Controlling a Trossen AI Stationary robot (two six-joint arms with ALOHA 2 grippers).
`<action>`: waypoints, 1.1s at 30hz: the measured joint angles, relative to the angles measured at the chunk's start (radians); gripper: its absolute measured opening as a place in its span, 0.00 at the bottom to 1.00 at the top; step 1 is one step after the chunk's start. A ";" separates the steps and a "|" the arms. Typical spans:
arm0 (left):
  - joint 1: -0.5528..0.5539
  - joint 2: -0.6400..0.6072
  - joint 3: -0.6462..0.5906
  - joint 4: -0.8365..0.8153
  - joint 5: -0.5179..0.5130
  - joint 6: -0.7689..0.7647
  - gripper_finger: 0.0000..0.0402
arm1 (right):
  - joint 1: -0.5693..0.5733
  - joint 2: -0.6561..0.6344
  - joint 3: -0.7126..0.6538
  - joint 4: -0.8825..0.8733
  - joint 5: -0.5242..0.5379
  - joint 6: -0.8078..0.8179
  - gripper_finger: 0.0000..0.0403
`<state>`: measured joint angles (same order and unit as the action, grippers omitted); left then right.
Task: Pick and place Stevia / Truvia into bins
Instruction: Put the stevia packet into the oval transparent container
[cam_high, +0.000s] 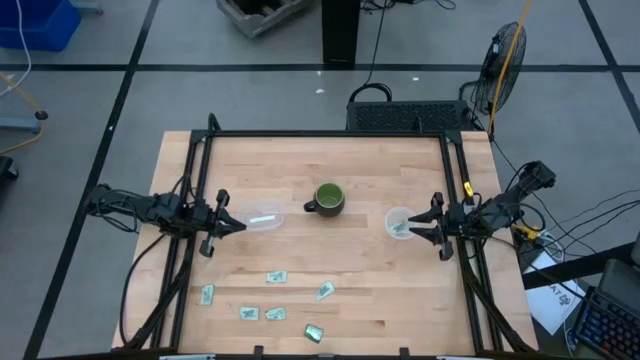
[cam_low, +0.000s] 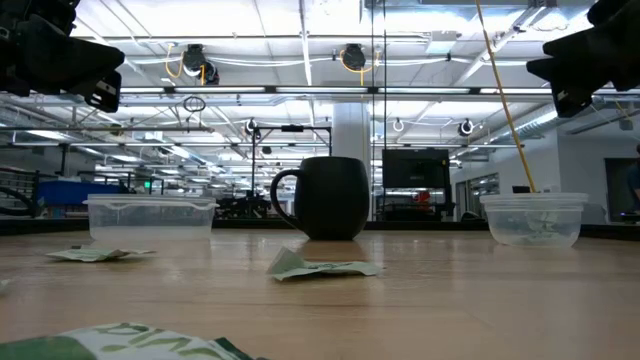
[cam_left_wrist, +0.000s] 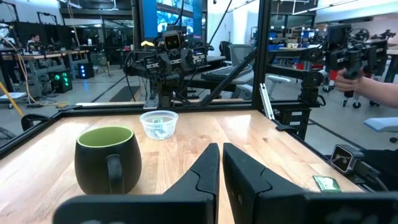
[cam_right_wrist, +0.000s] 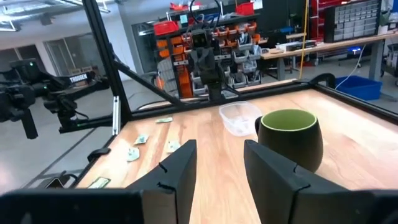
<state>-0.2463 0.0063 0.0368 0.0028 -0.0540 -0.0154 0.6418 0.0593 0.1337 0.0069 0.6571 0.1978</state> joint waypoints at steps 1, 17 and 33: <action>0.000 0.000 0.000 0.000 0.000 0.000 0.06 | 0.000 0.000 0.000 0.003 0.000 0.000 0.31; 0.000 0.000 0.000 0.000 0.000 0.000 0.06 | 0.000 0.001 0.000 0.004 -0.004 0.045 0.31; 0.000 0.000 0.000 0.201 -0.030 -0.204 0.06 | 0.000 0.001 0.000 0.004 -0.004 0.045 0.31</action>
<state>-0.2466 0.0067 0.0364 0.2033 -0.0840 -0.2198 0.6418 0.0601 0.1337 0.0105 0.6529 0.2428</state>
